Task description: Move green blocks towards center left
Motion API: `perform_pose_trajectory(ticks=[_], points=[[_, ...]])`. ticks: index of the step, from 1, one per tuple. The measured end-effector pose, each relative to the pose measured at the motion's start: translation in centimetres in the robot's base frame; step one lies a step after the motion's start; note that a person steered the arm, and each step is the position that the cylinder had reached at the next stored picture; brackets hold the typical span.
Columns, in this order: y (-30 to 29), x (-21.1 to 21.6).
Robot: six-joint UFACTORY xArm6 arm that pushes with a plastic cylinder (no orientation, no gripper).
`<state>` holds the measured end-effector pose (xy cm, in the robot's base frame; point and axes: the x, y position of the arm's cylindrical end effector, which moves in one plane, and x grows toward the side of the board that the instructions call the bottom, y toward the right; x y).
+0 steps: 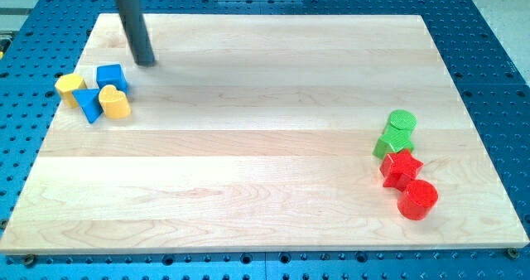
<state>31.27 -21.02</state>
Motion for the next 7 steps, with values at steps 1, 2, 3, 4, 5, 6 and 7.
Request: perform_pose_trajectory(ticks=[1,2,3,4,5,6,7], points=[[-1.0,4.0],[-1.5,5.2],[9.9,4.6],[22.7,4.6],[34.7,5.3],[46.5,9.6],[47.5,15.6]])
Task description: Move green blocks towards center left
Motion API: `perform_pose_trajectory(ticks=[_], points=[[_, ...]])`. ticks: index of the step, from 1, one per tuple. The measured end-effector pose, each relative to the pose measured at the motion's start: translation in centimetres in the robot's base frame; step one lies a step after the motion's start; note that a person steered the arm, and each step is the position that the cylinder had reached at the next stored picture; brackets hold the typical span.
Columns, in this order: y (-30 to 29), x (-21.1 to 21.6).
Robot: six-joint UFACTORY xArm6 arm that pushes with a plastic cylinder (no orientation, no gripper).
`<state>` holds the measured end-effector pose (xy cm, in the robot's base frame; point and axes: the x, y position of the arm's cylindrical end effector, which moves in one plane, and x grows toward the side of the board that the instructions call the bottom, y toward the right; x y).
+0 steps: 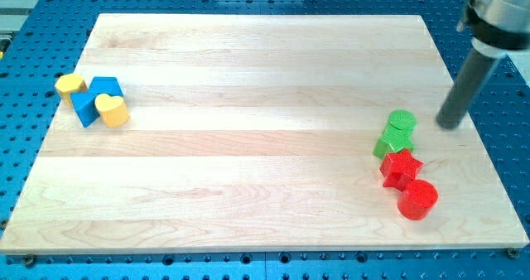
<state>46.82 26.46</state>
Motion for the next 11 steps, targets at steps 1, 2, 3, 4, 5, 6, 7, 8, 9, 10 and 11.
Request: perform_pose_trajectory(ticks=[1,2,3,4,5,6,7,8,9,10,11], points=[[-8.6,1.3],[-10.1,1.2],[-8.4,2.6],[-15.7,4.3],[-25.8,3.1],[-33.4,2.6],[-32.8,5.4],[-37.9,1.8],[-38.6,-0.8],[-38.4,-3.4],[-39.5,-3.8]])
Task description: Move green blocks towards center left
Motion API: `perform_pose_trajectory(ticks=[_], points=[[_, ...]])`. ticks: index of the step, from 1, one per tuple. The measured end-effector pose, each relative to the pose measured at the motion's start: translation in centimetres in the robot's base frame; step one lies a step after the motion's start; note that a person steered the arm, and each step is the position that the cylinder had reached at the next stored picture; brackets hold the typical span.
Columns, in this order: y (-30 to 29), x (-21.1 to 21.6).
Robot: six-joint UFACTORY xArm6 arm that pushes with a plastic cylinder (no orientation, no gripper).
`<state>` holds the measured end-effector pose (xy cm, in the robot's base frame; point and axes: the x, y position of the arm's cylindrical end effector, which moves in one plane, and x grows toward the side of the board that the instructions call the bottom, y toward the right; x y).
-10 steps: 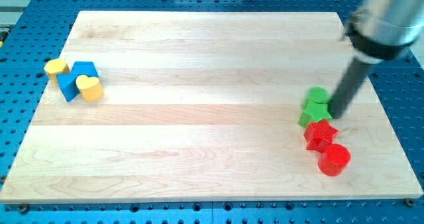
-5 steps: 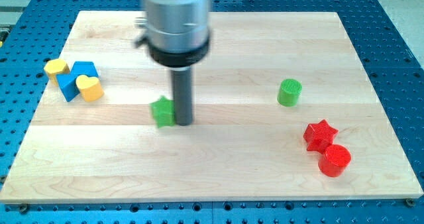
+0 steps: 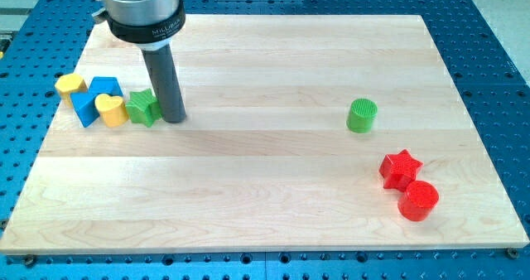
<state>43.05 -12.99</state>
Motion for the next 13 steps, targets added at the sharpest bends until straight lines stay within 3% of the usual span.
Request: perform_pose_trajectory(ticks=[2,5,6,7,8,10,11,13], points=[[1.1,-1.5],[35.6,-7.5],[44.3,-7.5],[46.4,-7.2],[44.0,-2.9],[27.8,1.7],[16.4,2.5],[5.0,5.4]])
